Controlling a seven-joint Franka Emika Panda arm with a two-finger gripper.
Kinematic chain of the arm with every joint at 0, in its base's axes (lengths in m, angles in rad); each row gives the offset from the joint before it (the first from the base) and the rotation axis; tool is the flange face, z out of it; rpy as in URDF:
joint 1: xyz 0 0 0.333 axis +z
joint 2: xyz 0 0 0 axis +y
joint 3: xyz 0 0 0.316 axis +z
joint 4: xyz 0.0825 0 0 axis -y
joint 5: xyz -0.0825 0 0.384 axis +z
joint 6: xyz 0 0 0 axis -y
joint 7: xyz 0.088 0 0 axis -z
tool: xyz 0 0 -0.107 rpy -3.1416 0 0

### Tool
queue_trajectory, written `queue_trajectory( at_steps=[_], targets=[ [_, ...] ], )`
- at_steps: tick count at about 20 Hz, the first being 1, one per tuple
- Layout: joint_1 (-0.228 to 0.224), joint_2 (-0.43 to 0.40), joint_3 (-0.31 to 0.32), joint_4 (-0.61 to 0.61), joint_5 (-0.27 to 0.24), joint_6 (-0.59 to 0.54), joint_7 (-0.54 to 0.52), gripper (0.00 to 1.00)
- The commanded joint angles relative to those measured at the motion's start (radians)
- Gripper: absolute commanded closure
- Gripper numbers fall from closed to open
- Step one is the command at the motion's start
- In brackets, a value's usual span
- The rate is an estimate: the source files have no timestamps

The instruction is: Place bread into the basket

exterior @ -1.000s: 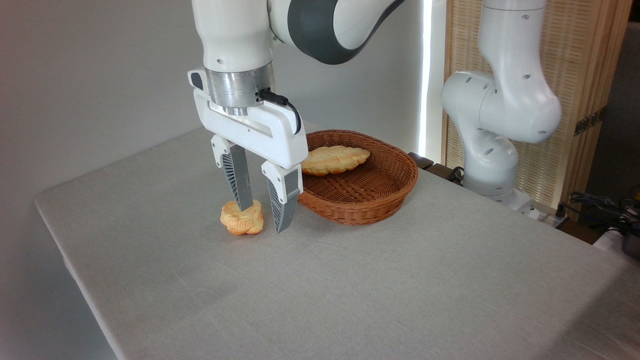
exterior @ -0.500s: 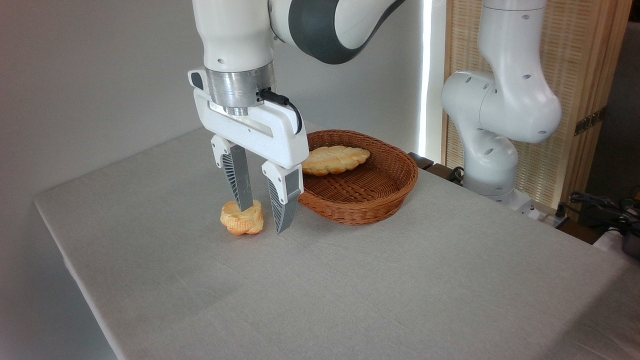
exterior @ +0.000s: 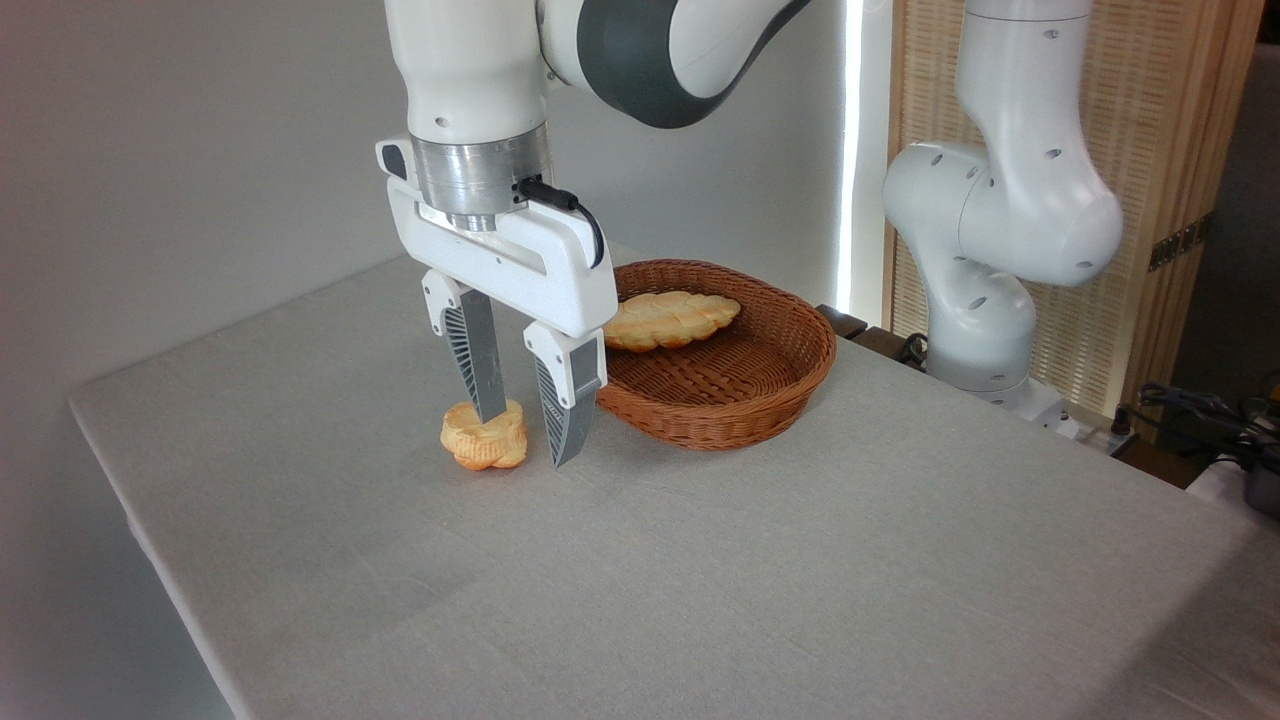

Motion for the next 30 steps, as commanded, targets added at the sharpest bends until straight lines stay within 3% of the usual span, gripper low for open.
queue_trajectory(
  at_steps=[1,22,30],
  targets=[
    [0.009,0.006,0.0,0.011,-0.011,0.018,0.016,0.0],
    [0.001,0.011,-0.014,0.008,-0.022,-0.015,0.026,0.0],
    [-0.165,0.06,-0.014,0.008,-0.037,0.013,0.019,0.0]
  ],
)
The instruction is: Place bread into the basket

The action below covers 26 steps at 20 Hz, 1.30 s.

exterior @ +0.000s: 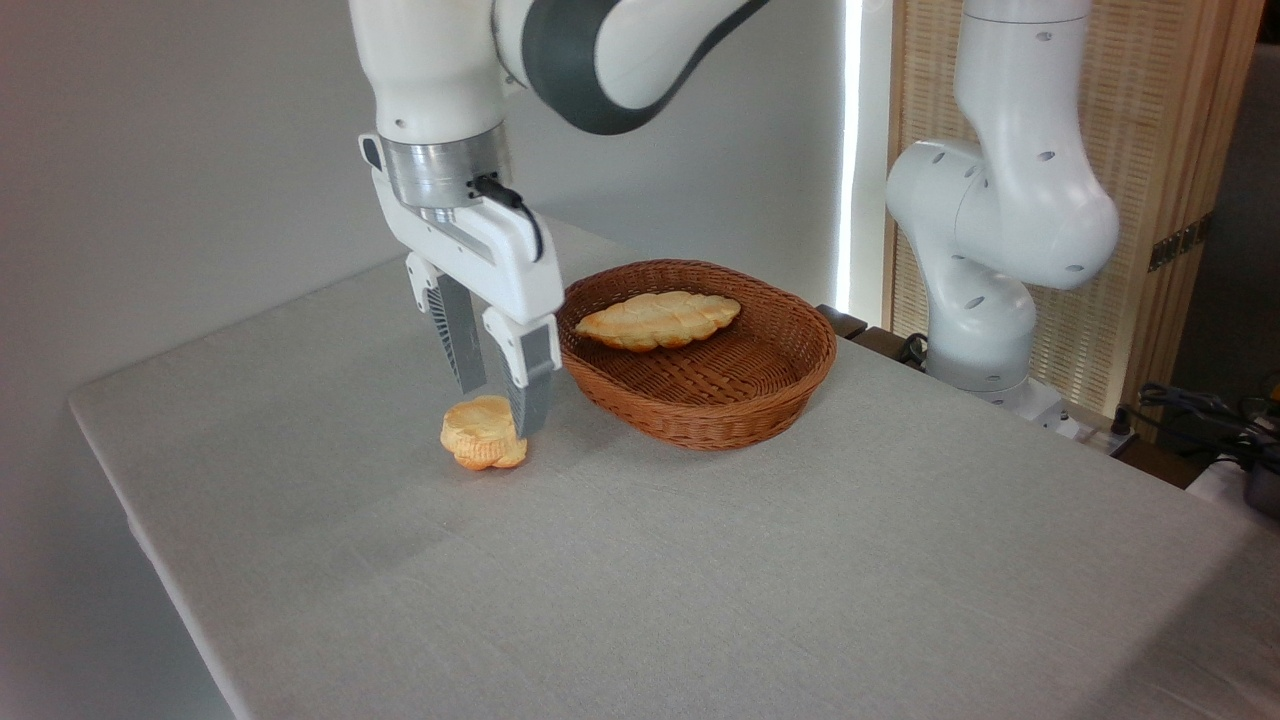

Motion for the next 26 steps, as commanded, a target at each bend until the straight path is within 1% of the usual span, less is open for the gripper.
queue_trajectory(
  at_steps=[1,3,6,8,10,18,19,22,23,26],
  targets=[
    [-0.083,0.042,0.008,0.008,-0.015,0.017,0.012,0.0],
    [-0.113,0.065,0.008,0.008,-0.015,0.021,0.012,0.0],
    [-0.161,0.109,0.01,0.008,-0.013,0.066,0.01,0.0],
    [-0.167,0.146,0.008,0.008,-0.012,0.092,0.01,0.0],
    [-0.189,0.168,0.007,0.008,-0.01,0.11,0.007,0.0],
    [-0.19,0.18,0.002,0.008,-0.004,0.115,0.007,0.0],
    [-0.19,0.18,0.002,0.008,0.002,0.115,0.01,0.03],
    [-0.189,0.185,0.004,0.008,0.008,0.115,0.017,0.52],
    [-0.187,0.185,0.004,0.008,0.008,0.115,0.018,0.59],
    [-0.186,0.185,0.004,0.008,0.008,0.113,0.021,0.61]
  ],
)
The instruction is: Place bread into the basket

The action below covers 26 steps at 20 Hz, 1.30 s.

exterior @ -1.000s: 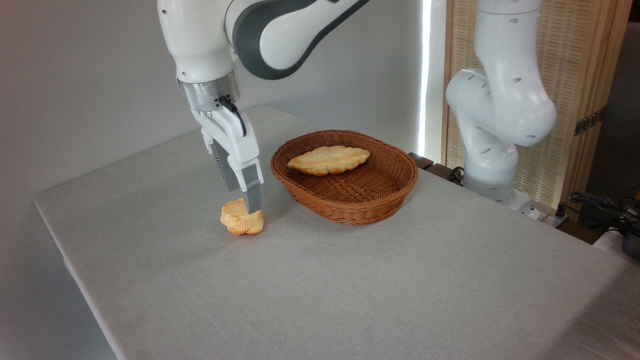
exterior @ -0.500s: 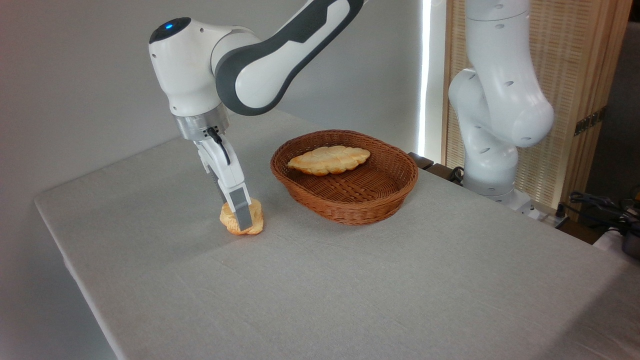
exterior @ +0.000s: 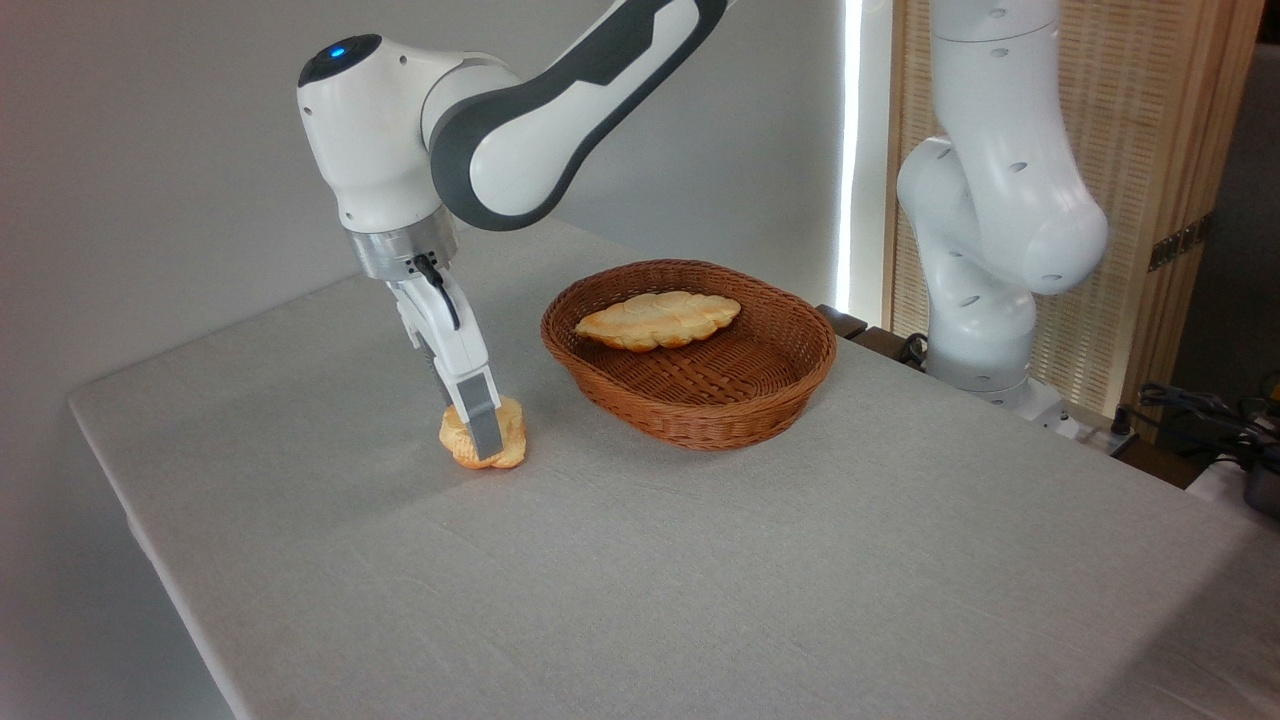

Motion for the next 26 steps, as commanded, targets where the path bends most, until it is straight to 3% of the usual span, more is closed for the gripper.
queue_trajectory(
  at_steps=[1,3,8,15,26],
  targets=[
    [0.0,0.004,0.007,0.007,0.005,0.01,0.021,0.6],
    [0.0,0.001,0.01,0.008,0.005,0.01,0.019,0.54],
    [0.003,-0.054,0.019,0.008,0.002,-0.002,0.012,0.61],
    [0.005,-0.14,0.019,0.008,-0.009,-0.033,0.007,0.6],
    [0.005,-0.295,0.045,-0.009,-0.01,-0.387,-0.019,0.56]
  ],
)
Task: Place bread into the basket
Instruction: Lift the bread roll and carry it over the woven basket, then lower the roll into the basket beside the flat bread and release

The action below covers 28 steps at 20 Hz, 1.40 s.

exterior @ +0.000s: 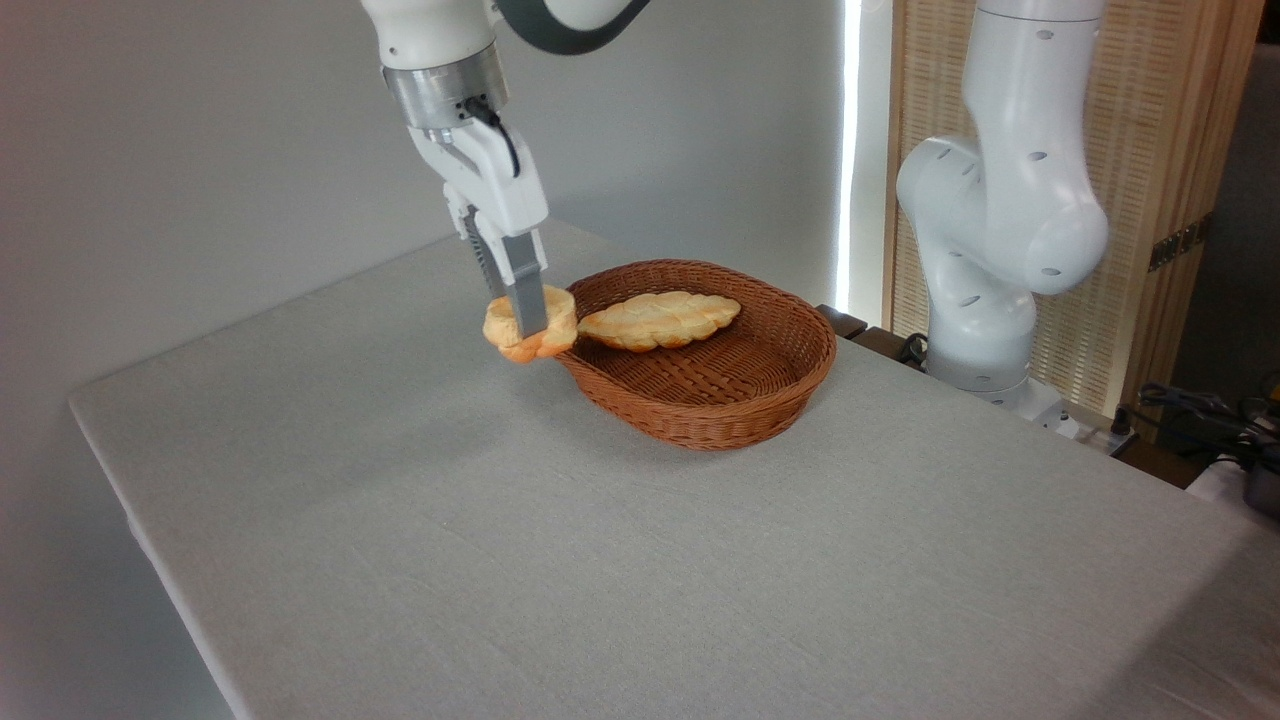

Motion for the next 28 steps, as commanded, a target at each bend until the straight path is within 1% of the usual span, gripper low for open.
queue_trajectory(
  at_steps=[1,3,4,6,7,8,11,14,16,21,23,25,26,28],
  targets=[
    [-0.004,-0.039,0.007,-0.025,-0.011,-0.105,-0.012,0.56],
    [-0.01,-0.044,0.004,-0.037,-0.019,-0.156,-0.038,0.56],
    [-0.013,-0.044,0.004,-0.042,-0.019,-0.177,-0.051,0.53],
    [-0.016,-0.044,-0.011,-0.059,-0.019,-0.211,-0.082,0.27],
    [-0.022,-0.042,-0.016,-0.062,-0.019,-0.228,-0.111,0.08],
    [-0.025,-0.041,-0.017,-0.067,-0.019,-0.237,-0.136,0.0],
    [-0.051,-0.038,-0.017,-0.079,-0.019,-0.257,-0.148,0.0],
    [-0.096,-0.033,-0.017,-0.081,-0.02,-0.271,-0.147,0.0],
    [-0.109,-0.033,-0.017,-0.079,-0.019,-0.27,-0.139,0.0],
    [-0.109,-0.033,-0.017,-0.073,-0.017,-0.241,-0.139,0.0],
    [-0.106,-0.038,-0.013,-0.064,-0.002,-0.208,-0.138,0.0],
    [-0.09,-0.039,0.003,-0.045,0.013,-0.149,-0.133,0.0],
    [-0.079,-0.039,0.022,-0.041,0.024,-0.1,-0.133,0.0],
    [-0.073,-0.038,0.067,-0.042,0.046,0.024,-0.133,0.0]
  ],
)
